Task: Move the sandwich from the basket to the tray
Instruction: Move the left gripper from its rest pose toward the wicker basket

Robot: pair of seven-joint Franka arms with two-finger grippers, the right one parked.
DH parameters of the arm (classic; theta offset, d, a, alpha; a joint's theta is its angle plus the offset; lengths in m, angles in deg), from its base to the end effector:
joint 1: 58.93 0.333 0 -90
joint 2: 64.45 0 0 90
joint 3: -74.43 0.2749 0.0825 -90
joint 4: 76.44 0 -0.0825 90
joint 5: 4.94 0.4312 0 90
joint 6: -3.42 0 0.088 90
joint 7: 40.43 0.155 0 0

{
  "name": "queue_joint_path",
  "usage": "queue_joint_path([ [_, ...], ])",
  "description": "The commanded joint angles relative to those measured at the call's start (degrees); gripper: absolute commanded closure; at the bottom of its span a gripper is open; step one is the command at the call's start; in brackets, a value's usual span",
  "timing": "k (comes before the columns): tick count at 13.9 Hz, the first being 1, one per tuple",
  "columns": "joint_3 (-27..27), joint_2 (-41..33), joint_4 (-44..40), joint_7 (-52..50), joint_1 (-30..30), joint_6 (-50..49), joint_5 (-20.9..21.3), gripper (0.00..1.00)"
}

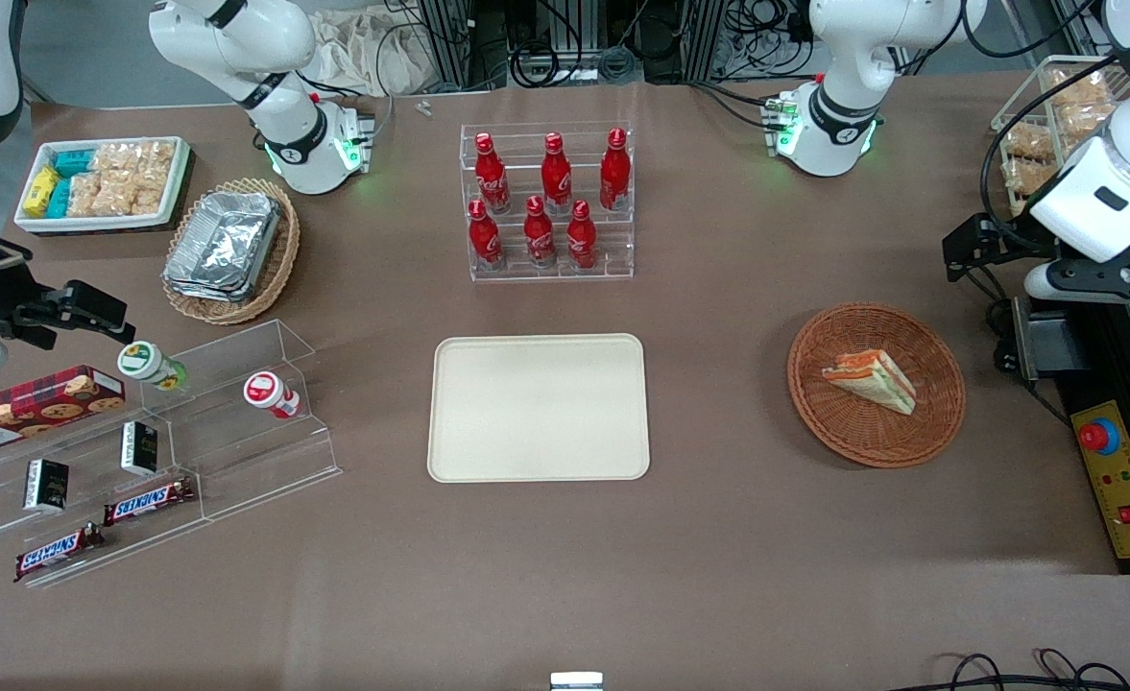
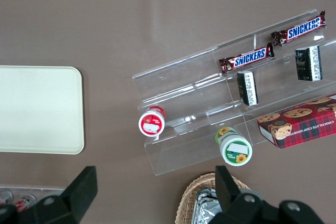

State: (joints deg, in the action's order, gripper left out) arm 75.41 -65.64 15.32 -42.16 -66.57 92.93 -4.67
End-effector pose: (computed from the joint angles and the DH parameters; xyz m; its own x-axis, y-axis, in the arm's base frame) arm 0.5900 -0.0681 0.5312 0.9961 -0.0859 -0.0184 -0.0860 -0.9963 -0.0049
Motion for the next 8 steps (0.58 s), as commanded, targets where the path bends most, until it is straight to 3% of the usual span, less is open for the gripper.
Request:
queue_joint_path([
  [1, 0.52, -0.3, -0.35, -0.11, -0.71, -0.83, -0.71, 0.0],
  [8, 0.43, 1.1, -1.06, -3.71, -0.62, -1.27, -0.71, 0.0],
])
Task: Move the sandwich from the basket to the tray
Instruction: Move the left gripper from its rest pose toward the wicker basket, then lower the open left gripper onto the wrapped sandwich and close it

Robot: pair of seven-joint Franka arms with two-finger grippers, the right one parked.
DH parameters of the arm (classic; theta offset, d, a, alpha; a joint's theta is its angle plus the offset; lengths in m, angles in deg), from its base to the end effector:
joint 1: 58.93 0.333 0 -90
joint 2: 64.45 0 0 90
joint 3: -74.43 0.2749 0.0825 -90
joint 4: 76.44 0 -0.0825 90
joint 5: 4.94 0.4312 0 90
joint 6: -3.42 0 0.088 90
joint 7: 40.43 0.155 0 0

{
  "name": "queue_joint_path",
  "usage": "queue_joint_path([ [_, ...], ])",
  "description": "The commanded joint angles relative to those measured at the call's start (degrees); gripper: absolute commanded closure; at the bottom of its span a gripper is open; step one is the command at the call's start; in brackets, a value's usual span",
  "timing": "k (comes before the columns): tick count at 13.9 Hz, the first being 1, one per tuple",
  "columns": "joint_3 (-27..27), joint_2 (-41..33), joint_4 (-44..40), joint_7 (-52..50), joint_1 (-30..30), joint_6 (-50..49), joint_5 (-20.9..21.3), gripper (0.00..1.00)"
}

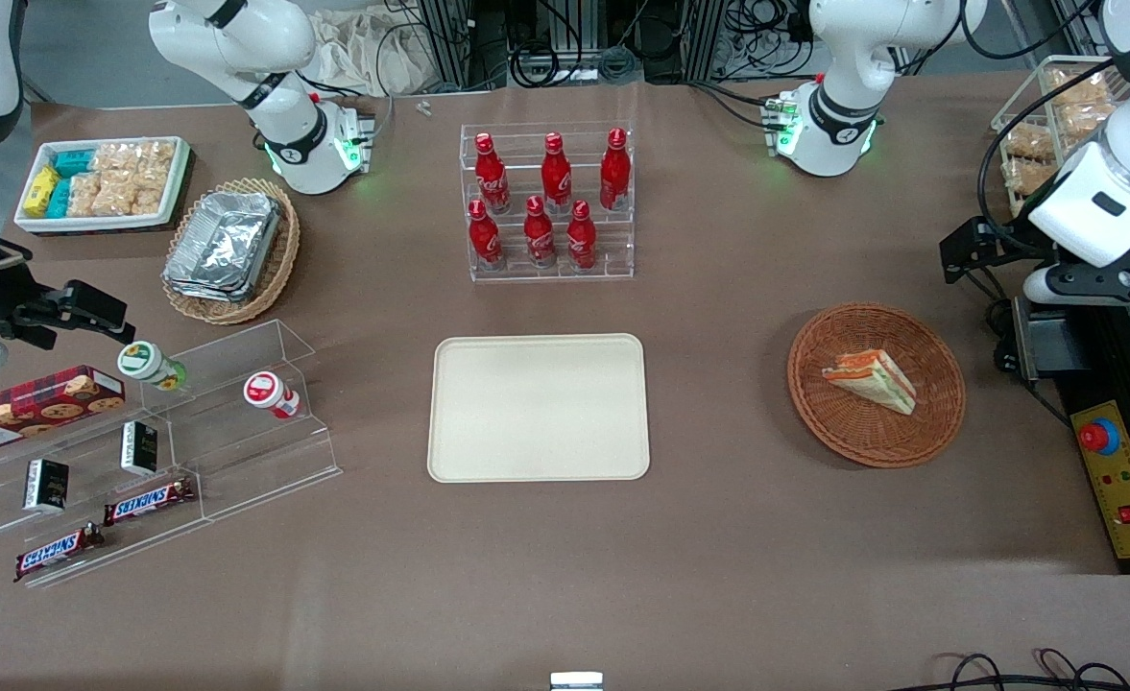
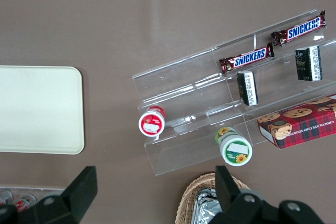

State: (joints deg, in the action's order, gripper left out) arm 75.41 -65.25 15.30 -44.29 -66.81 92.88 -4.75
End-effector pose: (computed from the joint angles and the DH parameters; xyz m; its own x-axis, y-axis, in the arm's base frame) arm 0.5909 -0.0709 0.5272 0.9983 -0.0530 -0.0256 -0.0531 -0.9986 -0.0048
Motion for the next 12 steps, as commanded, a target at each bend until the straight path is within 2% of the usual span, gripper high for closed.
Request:
queue_joint_path([
  [1, 0.6, 1.23, -0.34, -3.67, -0.38, -1.74, -0.54, 0.0],
  [6, 1.65, 8.42, 0.64, -24.23, 1.55, -1.66, -0.89, 0.0],
  [8, 2.27, 12.73, 0.81, -32.04, 2.51, 1.4, -1.24, 0.0],
  [12, 2.45, 14.16, 12.11, -45.85, 2.61, 14.3, -1.33, 0.0],
])
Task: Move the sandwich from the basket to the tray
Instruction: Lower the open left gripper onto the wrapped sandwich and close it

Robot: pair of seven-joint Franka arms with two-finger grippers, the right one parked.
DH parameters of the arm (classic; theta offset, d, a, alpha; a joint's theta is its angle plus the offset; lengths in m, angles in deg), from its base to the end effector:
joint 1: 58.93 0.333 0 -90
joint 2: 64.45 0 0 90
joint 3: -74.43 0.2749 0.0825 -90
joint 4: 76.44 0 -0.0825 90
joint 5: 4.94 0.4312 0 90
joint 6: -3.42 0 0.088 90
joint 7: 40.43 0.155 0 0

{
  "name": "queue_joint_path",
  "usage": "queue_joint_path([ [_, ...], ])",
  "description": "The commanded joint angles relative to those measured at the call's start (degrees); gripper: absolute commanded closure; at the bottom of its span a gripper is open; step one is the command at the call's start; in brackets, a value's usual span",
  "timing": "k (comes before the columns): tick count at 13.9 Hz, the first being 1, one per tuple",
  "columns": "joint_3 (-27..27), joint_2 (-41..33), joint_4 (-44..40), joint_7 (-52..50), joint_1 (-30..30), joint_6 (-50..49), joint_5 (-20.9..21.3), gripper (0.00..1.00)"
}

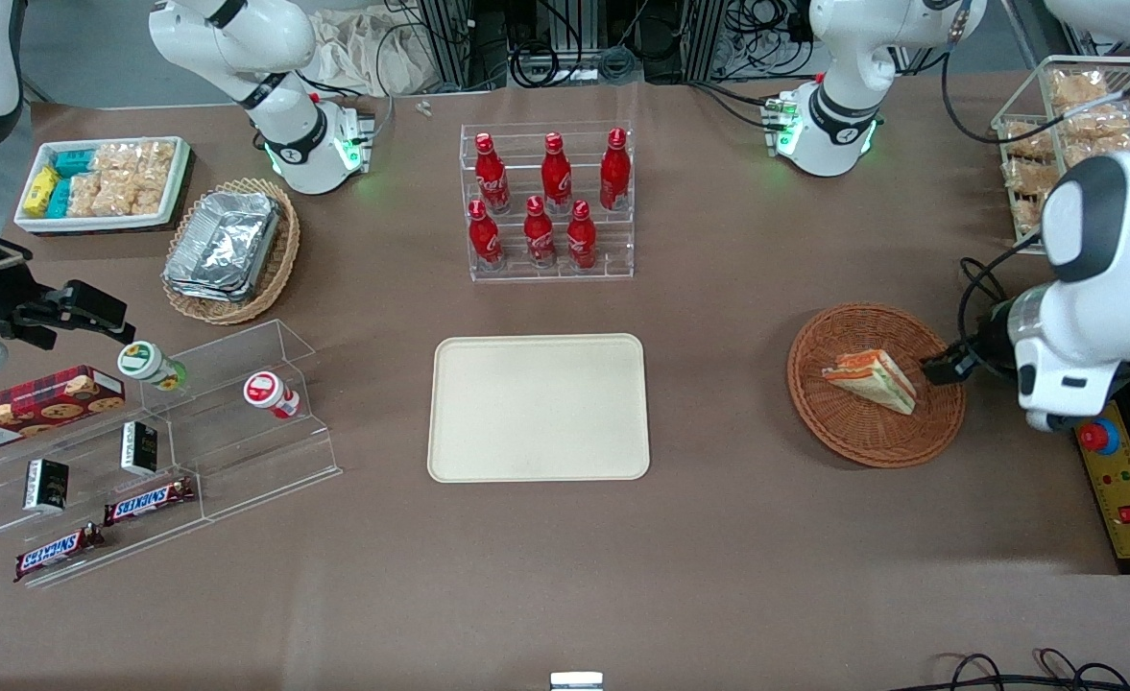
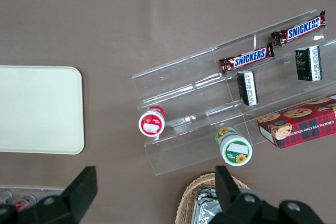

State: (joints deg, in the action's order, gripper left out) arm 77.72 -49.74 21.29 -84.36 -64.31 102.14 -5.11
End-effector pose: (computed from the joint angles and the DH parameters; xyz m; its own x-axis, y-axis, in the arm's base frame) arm 0.6279 -0.0243 0.3184 0.7251 0.6692 -0.1623 0.6469 -0.7428 -0.1728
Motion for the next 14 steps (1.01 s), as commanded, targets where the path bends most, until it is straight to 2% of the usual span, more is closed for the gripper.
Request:
queue_joint_path([
  [1, 0.23, -1.35, 9.11, -7.81, 0.11, 8.03, -0.98, 0.0],
  [4, 0.14, 0.39, 16.33, -13.0, 0.11, 17.27, -1.07, 0.0],
  [9, 0.14, 4.09, 19.07, -16.18, 0.11, 21.77, -1.24, 0.0],
  [11, 0.14, 5.41, 19.07, -16.18, 0.11, 24.83, -5.18, 0.0],
  [13, 0.14, 7.08, 19.16, -16.09, -0.07, 26.08, -5.37, 0.01],
  [14, 0.14, 7.26, 19.25, -16.18, -0.07, 26.43, -5.37, 0.18],
])
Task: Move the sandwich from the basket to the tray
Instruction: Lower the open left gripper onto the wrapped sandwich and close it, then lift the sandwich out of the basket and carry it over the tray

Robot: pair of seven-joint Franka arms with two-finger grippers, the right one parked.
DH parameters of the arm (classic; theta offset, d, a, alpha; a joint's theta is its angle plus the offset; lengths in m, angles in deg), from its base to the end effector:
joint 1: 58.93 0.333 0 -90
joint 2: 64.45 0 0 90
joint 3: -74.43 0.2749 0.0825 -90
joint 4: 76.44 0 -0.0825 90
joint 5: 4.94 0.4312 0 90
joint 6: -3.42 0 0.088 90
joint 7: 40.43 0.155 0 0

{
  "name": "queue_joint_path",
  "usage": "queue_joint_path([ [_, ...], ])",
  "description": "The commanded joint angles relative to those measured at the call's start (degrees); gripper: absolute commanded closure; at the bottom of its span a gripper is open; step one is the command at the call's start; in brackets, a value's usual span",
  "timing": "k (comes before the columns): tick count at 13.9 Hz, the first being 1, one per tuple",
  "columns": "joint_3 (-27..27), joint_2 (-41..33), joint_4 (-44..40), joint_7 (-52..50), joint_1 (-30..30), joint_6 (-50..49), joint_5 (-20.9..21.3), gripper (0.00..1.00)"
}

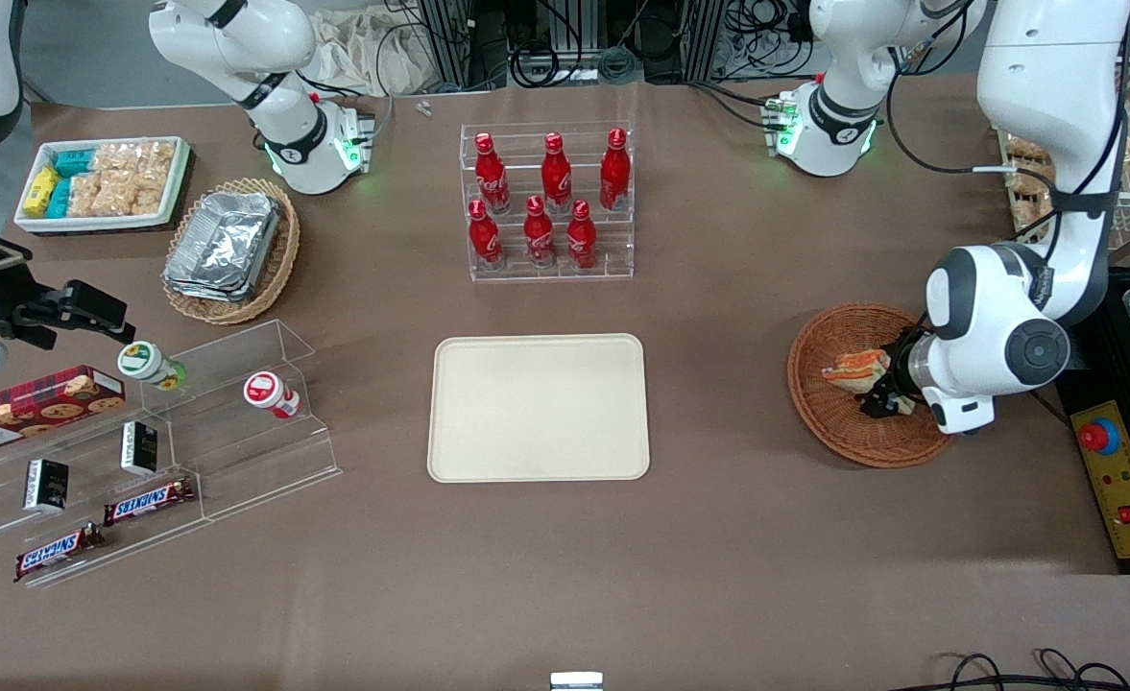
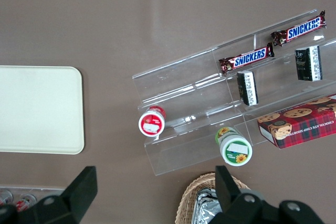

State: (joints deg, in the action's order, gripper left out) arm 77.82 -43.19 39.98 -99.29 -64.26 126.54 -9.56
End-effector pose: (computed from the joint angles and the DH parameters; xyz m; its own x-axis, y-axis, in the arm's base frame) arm 0.5739 -0.0239 0.1243 0.4820 0.8618 -0.1580 0.8397 -0.5058 -0.1978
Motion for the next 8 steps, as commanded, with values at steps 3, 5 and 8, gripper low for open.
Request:
queue_joint_path([
  [3, 0.05, 1.15, 0.56, -0.99, -0.02, 2.03, -0.65, 0.91],
  [5, 0.05, 0.11, 0.56, -0.38, -0.02, 1.07, -0.21, 1.0],
  [8, -0.3, -6.12, -1.72, 1.11, -0.55, -7.86, 0.14, 1.0],
])
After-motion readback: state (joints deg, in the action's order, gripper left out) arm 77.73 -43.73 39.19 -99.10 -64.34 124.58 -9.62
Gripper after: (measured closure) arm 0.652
